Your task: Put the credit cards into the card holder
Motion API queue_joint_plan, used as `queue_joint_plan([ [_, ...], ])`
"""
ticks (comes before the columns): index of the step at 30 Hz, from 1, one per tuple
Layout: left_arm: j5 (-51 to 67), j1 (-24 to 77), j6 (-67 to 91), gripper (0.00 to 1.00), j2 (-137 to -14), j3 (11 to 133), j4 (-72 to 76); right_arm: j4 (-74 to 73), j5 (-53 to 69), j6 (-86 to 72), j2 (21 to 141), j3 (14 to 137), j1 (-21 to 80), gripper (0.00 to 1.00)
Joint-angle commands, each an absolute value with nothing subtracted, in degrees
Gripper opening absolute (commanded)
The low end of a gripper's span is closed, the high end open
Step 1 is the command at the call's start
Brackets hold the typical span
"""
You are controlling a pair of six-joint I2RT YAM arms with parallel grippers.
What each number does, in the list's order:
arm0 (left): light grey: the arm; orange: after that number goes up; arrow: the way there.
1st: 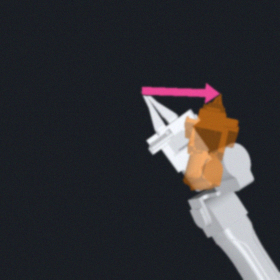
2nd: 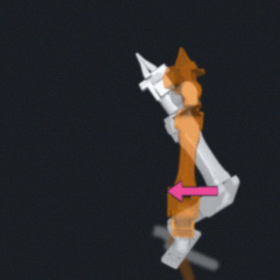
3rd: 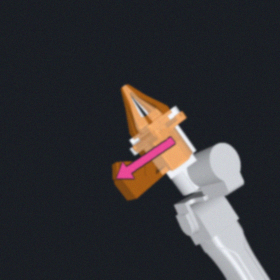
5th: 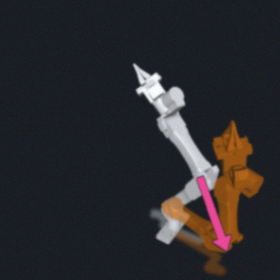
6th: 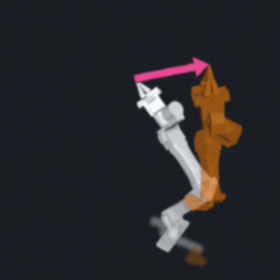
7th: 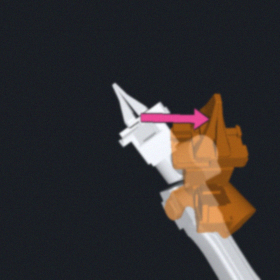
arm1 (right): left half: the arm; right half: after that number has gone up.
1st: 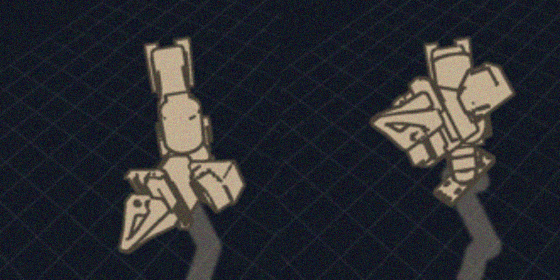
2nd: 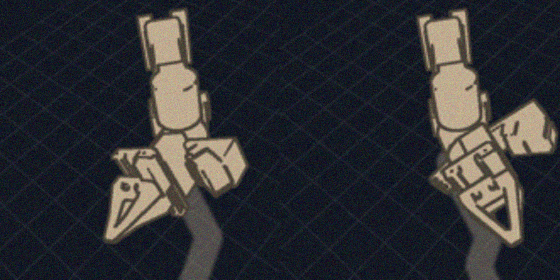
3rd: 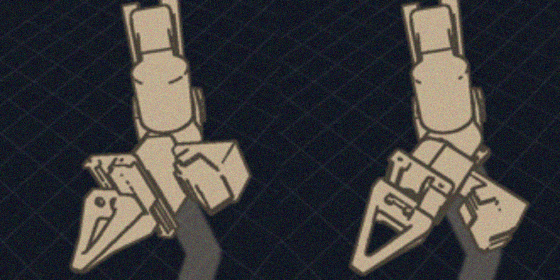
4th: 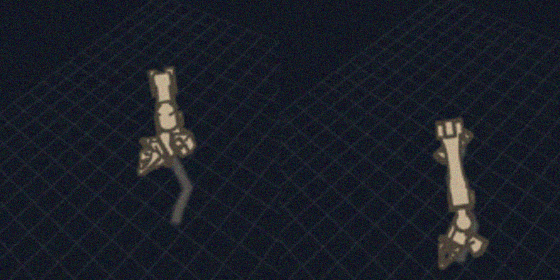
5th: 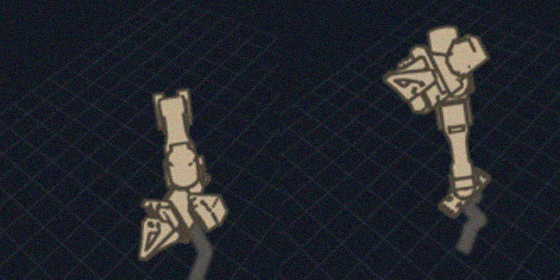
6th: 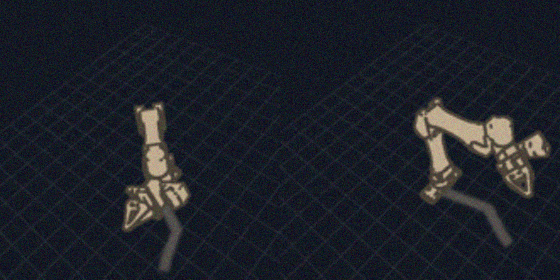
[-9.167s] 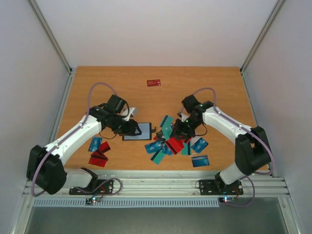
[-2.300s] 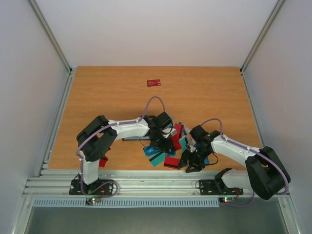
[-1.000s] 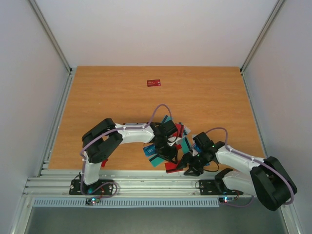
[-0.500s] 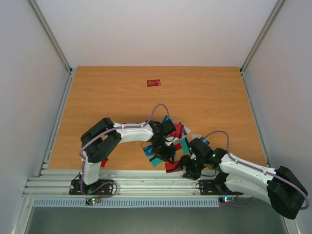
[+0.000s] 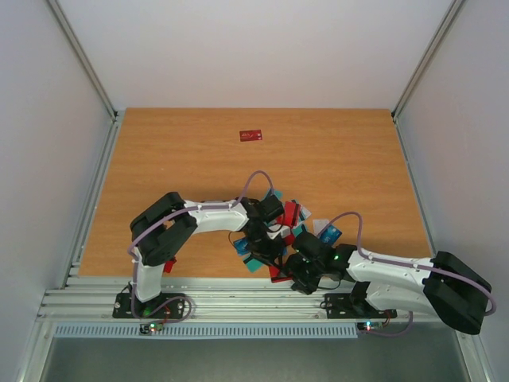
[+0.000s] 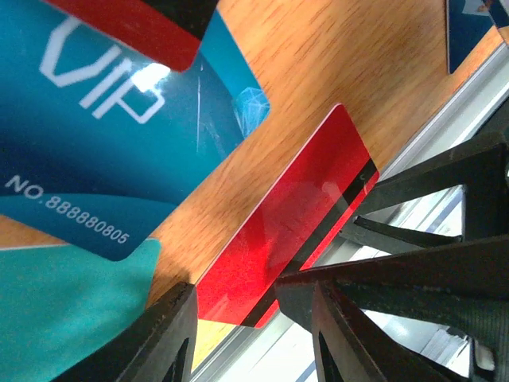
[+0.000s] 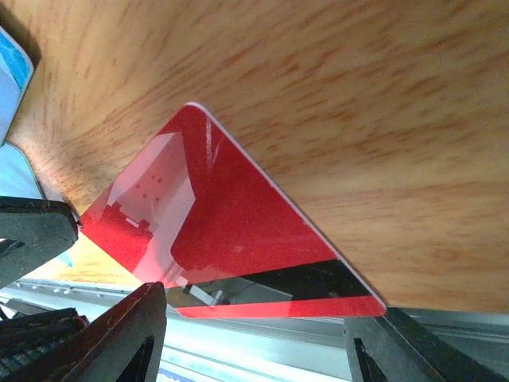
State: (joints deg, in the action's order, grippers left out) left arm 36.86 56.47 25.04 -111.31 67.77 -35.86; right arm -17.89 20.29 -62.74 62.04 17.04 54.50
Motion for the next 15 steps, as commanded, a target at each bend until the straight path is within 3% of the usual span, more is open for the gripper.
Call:
queue_joint_plan([
  [1, 37.66, 56.60, 24.76, 0.42, -111.08, 65.01, -35.99, -15.36, 16.13, -66.77, 64.25, 17.53, 56.83, 0.62],
  [10, 42.51, 56.84, 25.99, 0.41, -110.75, 60.29, -32.93, -14.05, 11.35, -69.51, 64.49, 17.75, 58.45, 0.56],
  [15, 42.79, 57.35, 26.24, 0.41, -110.16, 59.46, -32.89, -12.69, 10.40, -69.41, 64.67, 17.85, 58.62, 0.48],
])
